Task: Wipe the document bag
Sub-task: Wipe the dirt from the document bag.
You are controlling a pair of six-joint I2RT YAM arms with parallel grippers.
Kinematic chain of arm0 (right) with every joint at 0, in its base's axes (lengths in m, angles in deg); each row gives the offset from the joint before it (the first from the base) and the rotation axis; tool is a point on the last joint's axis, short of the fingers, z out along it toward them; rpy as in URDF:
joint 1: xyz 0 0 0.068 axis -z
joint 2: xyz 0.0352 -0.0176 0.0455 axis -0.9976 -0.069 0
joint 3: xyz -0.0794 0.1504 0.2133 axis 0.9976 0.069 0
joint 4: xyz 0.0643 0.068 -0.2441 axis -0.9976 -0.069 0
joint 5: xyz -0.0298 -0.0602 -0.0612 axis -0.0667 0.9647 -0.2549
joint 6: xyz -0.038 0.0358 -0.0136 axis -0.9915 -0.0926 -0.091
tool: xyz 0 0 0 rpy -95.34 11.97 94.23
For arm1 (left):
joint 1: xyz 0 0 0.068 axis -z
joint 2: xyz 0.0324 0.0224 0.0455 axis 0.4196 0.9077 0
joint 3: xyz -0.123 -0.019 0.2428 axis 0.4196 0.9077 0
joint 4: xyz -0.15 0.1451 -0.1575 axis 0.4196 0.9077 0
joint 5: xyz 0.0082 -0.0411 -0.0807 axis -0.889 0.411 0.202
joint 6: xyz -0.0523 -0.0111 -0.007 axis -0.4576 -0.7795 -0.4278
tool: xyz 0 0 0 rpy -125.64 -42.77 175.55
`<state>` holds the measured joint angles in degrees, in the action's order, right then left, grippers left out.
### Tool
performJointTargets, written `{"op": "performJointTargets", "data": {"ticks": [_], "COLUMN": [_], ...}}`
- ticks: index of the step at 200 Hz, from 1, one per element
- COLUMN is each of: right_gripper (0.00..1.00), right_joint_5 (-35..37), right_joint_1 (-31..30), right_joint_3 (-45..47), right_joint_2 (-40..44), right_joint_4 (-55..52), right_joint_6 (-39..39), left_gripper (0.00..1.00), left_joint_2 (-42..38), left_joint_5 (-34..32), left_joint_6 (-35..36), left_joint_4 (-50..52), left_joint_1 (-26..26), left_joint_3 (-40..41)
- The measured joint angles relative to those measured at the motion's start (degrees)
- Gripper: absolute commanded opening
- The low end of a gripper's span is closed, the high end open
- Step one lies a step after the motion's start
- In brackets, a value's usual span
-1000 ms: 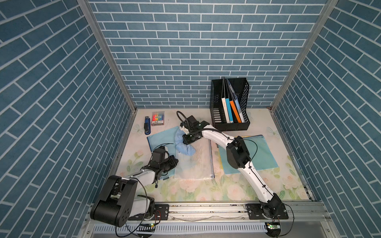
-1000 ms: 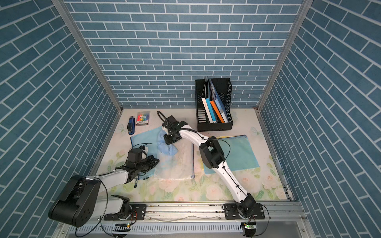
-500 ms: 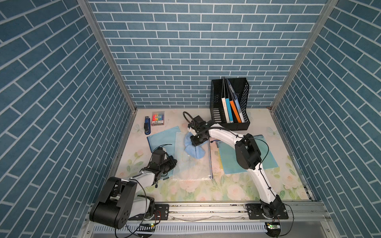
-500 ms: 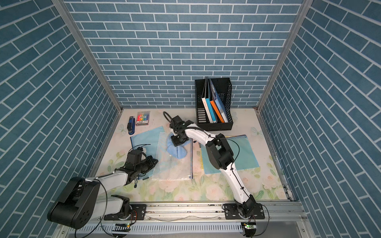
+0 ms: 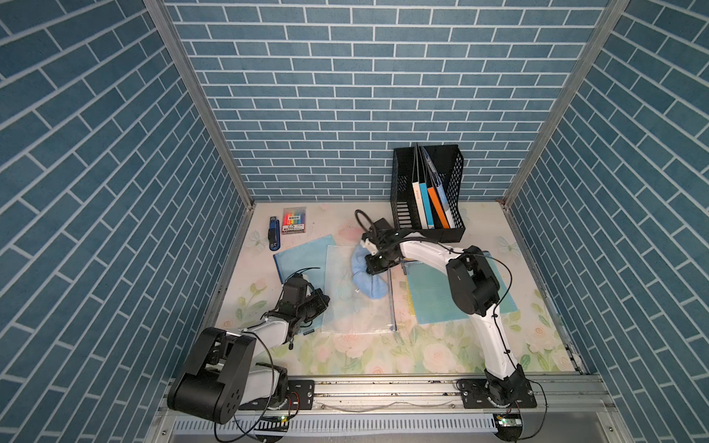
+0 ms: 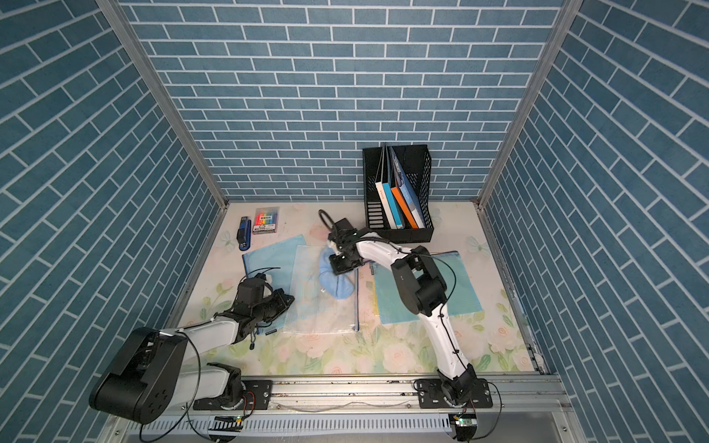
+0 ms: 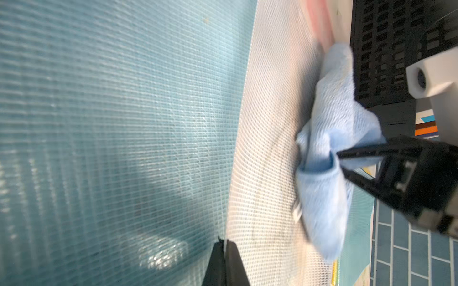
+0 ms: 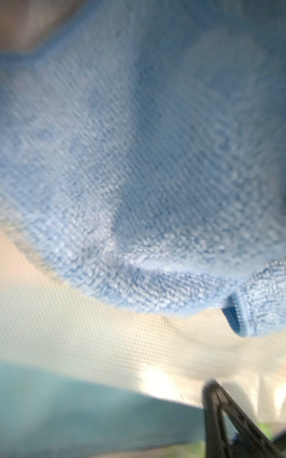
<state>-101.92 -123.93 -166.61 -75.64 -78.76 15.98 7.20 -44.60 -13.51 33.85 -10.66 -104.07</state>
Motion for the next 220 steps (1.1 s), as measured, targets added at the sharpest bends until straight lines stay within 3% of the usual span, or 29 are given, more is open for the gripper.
{"op": "performJointTargets", "data": {"ticks": [20, 40, 97, 120, 155, 197, 220], "right_gripper": [0.08, 0.08, 0.09, 0.11, 0.11, 0.11, 0.11], "right_joint_5": [1.7, 1.9, -4.7, -5.6, -2.8, 4.1, 5.7], "right_joint_1": [5.3, 3.9, -17.1, -21.6, -16.7, -2.6, -0.9], "right_joint_3": [0.5, 0.9, -1.0, -3.3, -2.6, 7.2, 6.7], "right_joint_2": [0.5, 0.9, 0.9, 0.9, 1.0, 6.5, 7.8], "right_joint_4": [-0.1, -0.4, -1.6, -3.4, -5.8, -6.4, -6.5], "right_joint_6": [-0.4, -0.6, -2.7, -3.3, -5.1, -5.8, -5.9], "left_gripper": [0.0, 0.0, 0.0, 0.0, 0.0, 0.0, 0.0], "left_joint_2": [0.9, 1.9, 5.2, 5.4, 5.4, 4.5, 4.5], "left_joint_5": [0.0, 0.0, 0.0, -0.4, -1.1, -2.0, -2.4], "left_joint_6": [0.0, -0.1, -1.3, -1.4, -1.7, -2.6, -3.0], "left_joint_4": [-0.5, -1.3, -3.5, -3.6, -3.7, -4.7, -5.4], "left_joint_1": [0.0, 0.1, 0.7, 0.7, 0.8, 0.9, 0.9], "left_joint_3": [-0.5, -0.9, -1.9, -2.1, -2.7, -2.7, -2.7]}}
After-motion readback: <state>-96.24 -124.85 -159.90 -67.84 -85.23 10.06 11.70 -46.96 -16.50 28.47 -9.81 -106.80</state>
